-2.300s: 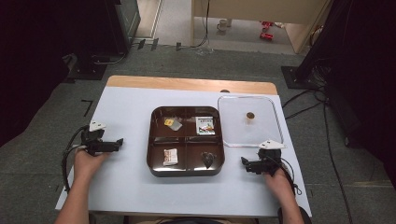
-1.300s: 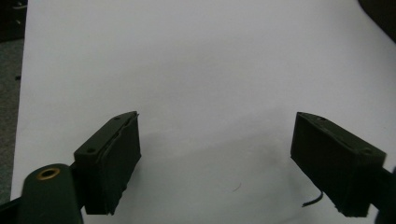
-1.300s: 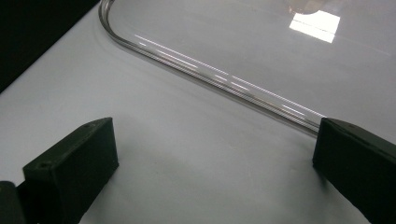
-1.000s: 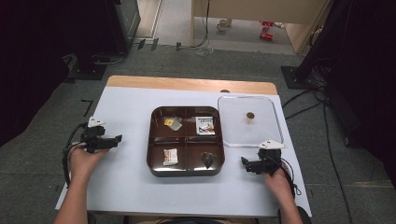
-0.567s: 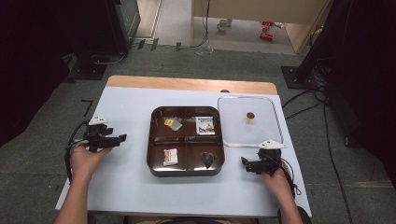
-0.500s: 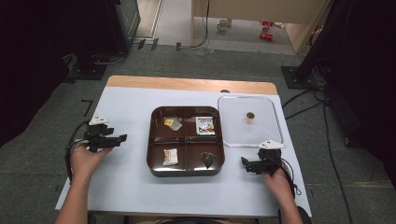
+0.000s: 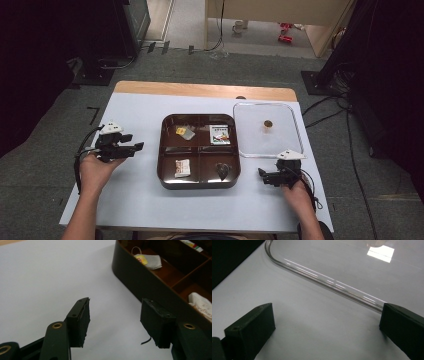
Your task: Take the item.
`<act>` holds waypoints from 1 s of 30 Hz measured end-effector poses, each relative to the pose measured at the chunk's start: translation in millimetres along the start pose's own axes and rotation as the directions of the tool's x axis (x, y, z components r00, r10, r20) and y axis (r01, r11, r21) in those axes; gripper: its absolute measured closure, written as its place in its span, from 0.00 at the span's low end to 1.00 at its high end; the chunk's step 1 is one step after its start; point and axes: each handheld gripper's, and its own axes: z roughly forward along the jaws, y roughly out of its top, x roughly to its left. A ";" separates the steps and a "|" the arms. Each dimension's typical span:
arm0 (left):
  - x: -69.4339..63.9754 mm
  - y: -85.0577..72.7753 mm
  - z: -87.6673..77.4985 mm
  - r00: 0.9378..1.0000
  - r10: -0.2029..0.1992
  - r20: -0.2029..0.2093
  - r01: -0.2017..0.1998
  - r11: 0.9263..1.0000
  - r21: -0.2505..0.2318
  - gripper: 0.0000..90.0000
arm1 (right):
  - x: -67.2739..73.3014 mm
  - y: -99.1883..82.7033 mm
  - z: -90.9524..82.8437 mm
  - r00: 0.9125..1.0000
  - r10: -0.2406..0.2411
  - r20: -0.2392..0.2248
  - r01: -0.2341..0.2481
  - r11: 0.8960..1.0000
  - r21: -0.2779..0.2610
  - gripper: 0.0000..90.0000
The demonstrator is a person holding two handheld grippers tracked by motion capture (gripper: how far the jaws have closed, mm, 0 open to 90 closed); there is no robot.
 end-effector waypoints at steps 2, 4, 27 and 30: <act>-3.1 3.0 -1.8 1.000 0.010 0.017 -0.010 1.000 -0.009 0.49 | -0.1 0.1 -0.2 1.000 -0.001 0.000 0.001 1.000 0.002 0.00; -6.7 5.2 -2.3 1.000 0.020 0.023 -0.020 1.000 -0.013 0.49 | 0.0 0.0 -0.1 1.000 0.000 0.000 0.000 1.000 0.001 0.00; -44.4 21.4 3.2 0.980 0.127 0.155 -0.121 0.991 -0.051 0.53 | -0.1 0.0 -0.1 1.000 -0.001 0.000 0.001 1.000 0.001 0.00; -48.8 22.1 5.0 0.973 0.139 0.183 -0.130 0.990 -0.059 0.54 | -0.1 0.0 -0.1 1.000 -0.001 0.000 0.001 1.000 0.001 0.00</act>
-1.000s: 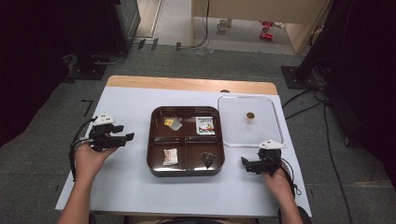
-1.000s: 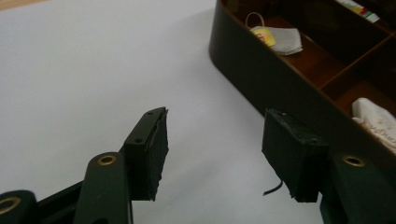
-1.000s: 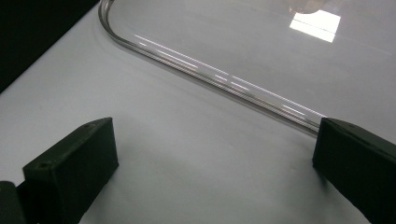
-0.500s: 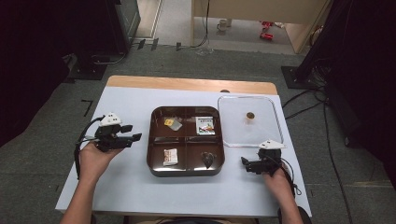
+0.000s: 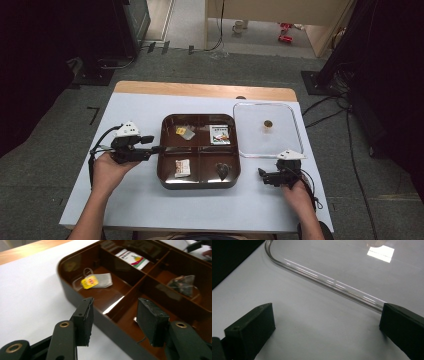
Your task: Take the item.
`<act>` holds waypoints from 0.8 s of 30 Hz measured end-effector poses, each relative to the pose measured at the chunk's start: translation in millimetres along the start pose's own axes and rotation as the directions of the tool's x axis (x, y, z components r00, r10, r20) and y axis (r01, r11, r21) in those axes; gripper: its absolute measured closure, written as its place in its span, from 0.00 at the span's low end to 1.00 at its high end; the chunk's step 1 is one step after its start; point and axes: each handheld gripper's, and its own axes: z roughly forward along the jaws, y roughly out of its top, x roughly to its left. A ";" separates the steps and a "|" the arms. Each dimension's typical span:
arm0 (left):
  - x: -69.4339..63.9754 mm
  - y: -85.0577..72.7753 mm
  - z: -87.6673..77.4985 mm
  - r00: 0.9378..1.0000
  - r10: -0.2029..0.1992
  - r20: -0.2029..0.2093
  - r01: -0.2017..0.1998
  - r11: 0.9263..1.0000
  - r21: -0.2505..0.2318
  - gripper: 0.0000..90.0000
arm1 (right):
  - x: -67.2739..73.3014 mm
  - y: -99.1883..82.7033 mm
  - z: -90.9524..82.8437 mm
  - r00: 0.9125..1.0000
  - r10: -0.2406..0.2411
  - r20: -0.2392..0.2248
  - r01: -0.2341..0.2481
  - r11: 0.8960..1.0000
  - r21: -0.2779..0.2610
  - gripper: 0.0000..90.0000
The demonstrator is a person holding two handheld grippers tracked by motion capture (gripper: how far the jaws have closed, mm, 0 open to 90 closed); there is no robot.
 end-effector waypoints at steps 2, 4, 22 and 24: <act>-3.0 1.2 1.9 1.000 0.012 0.016 -0.012 1.000 -0.002 0.55 | 0.0 0.0 0.0 1.000 0.000 0.000 0.000 1.000 0.000 0.00; -6.3 2.4 3.6 0.999 0.021 0.026 -0.021 1.000 -0.003 0.56 | 0.0 0.0 0.0 1.000 0.000 0.000 0.000 1.000 0.000 0.00; -26.6 6.5 27.8 0.992 0.086 0.092 -0.091 0.994 0.057 0.61 | -0.1 0.0 0.0 1.000 -0.001 0.000 0.001 1.000 0.000 0.00; -28.3 7.1 33.1 0.992 0.083 0.090 -0.091 0.992 0.092 0.60 | -0.1 -0.1 0.1 1.000 -0.001 0.000 0.001 1.000 -0.001 0.00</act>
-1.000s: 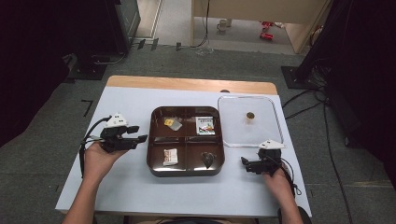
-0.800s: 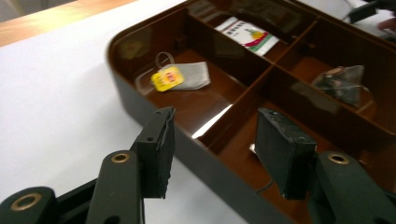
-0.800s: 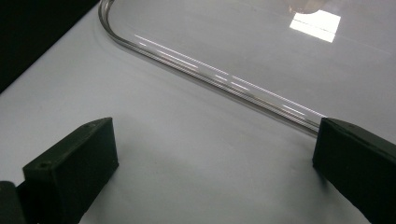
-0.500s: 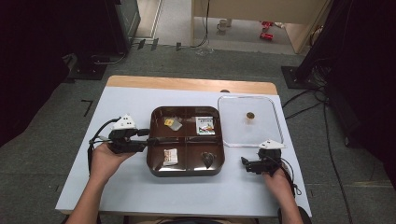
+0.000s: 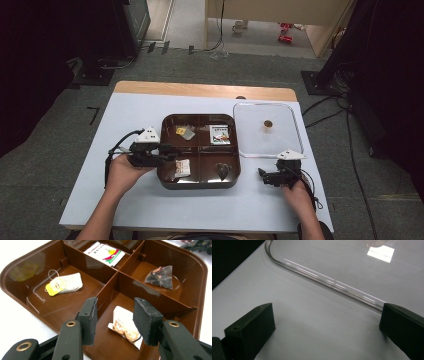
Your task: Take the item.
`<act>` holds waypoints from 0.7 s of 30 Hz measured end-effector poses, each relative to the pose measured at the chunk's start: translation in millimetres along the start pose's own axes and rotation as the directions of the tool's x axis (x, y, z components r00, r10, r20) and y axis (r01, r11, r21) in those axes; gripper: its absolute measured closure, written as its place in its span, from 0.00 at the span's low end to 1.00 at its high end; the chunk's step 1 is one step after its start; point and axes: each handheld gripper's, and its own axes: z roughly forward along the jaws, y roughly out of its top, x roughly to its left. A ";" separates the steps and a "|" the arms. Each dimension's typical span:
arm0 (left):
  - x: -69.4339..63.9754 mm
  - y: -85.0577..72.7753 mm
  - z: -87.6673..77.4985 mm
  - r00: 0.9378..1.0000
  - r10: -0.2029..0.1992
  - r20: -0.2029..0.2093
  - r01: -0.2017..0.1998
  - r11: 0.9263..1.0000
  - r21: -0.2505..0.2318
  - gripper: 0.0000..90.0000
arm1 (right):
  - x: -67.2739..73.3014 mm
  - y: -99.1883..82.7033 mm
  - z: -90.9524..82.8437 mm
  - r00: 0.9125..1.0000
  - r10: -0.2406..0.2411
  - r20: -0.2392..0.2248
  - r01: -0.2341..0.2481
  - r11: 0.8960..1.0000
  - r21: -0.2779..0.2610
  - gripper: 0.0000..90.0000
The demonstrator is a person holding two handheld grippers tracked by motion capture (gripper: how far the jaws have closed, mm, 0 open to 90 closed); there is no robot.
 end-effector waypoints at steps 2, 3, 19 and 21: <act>-1.0 0.2 3.4 1.000 0.001 -0.003 -0.001 1.000 0.026 0.60 | 0.0 0.0 -0.1 1.000 0.000 0.000 0.000 1.000 0.001 0.00; -1.8 0.3 5.3 1.000 0.006 -0.003 -0.006 0.999 0.041 0.60 | 0.0 0.0 0.0 1.000 0.000 0.000 0.000 1.000 0.000 0.00; -12.7 7.2 36.0 0.998 0.069 -0.004 -0.067 0.983 0.172 0.57 | 0.0 0.0 0.0 1.000 0.000 0.000 0.000 1.000 0.000 0.00; -12.9 7.3 39.3 0.997 0.081 -0.019 -0.076 0.978 0.196 0.55 | 0.0 0.0 0.0 1.000 0.000 0.000 0.000 1.000 0.000 0.00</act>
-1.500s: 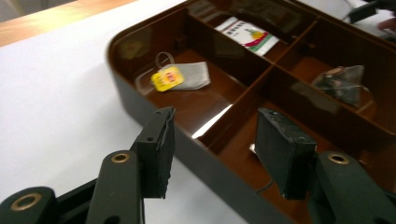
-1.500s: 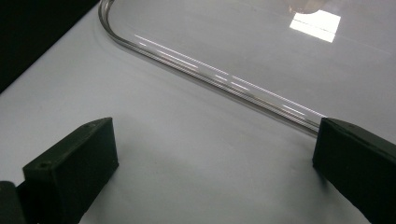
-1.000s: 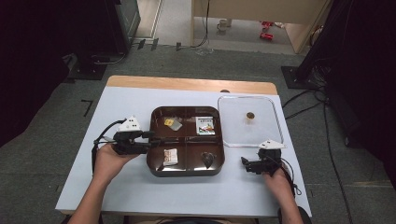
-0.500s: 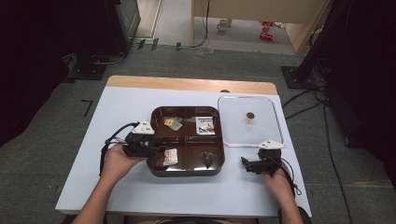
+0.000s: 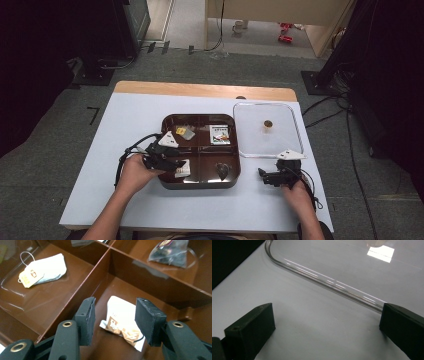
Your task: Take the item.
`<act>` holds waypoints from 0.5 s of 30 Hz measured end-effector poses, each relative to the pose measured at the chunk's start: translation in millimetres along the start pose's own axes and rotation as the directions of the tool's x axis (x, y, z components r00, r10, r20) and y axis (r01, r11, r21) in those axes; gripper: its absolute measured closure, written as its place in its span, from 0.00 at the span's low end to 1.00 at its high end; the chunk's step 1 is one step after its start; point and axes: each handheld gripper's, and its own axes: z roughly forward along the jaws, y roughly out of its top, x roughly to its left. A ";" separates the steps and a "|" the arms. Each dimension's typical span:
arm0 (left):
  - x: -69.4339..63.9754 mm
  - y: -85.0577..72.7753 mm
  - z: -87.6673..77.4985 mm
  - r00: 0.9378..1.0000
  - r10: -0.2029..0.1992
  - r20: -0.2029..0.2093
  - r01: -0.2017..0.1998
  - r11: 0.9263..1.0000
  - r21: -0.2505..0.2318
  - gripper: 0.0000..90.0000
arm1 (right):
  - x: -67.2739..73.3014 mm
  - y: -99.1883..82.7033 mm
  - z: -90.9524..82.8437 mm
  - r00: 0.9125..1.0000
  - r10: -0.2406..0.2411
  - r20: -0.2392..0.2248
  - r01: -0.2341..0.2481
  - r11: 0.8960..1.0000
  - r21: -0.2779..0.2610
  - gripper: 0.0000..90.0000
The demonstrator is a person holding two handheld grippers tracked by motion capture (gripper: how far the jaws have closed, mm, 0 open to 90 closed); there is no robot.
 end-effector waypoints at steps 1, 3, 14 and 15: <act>-0.1 0.4 1.6 1.000 0.006 -0.007 -0.005 1.000 0.013 0.54 | 0.0 0.0 0.0 1.000 -0.001 0.000 0.001 1.000 0.001 0.00; -0.7 1.0 4.6 1.000 0.013 -0.016 -0.012 0.999 0.030 0.53 | 0.0 0.0 -0.1 1.000 -0.001 0.000 0.001 1.000 0.001 0.00; -3.1 2.5 11.8 0.997 0.055 -0.049 -0.050 0.994 0.093 0.51 | 0.0 0.0 0.0 1.000 0.000 0.000 0.000 1.000 0.000 0.00; -6.3 3.3 13.8 0.994 0.086 -0.070 -0.078 0.990 0.115 0.51 | 0.0 0.0 0.0 1.000 0.000 0.000 0.000 1.000 0.001 0.00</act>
